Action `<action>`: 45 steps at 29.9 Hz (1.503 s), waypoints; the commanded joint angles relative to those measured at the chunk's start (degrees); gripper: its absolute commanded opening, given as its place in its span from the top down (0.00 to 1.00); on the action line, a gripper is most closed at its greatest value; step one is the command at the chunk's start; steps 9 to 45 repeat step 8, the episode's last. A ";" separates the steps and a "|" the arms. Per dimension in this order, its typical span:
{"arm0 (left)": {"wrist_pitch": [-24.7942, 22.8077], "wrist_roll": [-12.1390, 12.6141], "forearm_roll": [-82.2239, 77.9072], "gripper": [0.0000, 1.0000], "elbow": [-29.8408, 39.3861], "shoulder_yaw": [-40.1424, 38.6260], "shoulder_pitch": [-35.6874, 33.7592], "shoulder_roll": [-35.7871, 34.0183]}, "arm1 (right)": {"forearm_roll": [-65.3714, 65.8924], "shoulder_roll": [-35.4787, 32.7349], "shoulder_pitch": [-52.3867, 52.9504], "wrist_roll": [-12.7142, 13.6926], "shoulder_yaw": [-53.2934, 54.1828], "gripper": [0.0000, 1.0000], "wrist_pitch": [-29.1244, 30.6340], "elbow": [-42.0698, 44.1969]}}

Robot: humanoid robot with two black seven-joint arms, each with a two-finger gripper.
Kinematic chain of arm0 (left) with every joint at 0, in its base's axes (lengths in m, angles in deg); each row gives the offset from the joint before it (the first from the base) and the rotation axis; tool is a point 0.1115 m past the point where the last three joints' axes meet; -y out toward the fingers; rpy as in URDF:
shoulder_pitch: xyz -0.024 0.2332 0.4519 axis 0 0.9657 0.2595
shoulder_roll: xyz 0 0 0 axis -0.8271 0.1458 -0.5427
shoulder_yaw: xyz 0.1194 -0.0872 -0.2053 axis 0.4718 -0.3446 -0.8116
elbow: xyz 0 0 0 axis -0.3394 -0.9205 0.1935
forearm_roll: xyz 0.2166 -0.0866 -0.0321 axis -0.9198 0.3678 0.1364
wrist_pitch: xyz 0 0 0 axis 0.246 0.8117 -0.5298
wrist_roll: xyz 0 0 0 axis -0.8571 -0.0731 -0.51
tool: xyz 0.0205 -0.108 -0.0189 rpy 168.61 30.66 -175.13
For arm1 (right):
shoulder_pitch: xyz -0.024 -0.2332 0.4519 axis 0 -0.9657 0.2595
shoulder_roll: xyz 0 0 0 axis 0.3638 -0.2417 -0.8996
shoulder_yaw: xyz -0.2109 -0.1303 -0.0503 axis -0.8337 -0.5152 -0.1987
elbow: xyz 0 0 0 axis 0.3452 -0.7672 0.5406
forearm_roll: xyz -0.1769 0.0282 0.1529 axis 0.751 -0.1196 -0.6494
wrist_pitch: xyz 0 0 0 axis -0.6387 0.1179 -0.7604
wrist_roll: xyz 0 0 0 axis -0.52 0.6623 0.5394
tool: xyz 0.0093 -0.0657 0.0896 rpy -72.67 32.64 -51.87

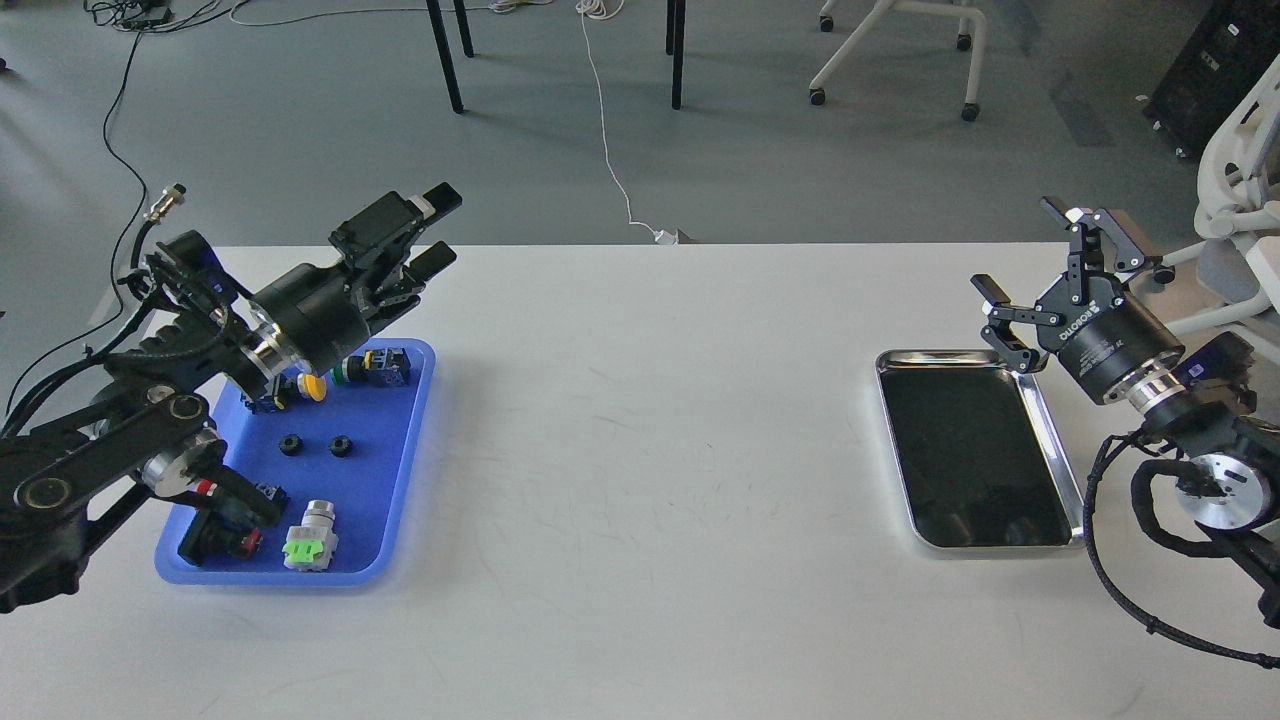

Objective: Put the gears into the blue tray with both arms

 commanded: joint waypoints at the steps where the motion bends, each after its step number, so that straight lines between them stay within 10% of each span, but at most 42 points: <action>1: -4.19 -0.02 2.75 0.02 -0.28 -8.76 6.24 4.36 | 0.04 0.98 -0.13 0.00 -0.21 0.02 -3.13 -1.05; 45: -7.54 1.17 4.33 0.02 -0.46 -16.52 12.40 8.32 | 0.04 1.07 -1.18 0.00 -0.30 0.02 -3.04 -1.31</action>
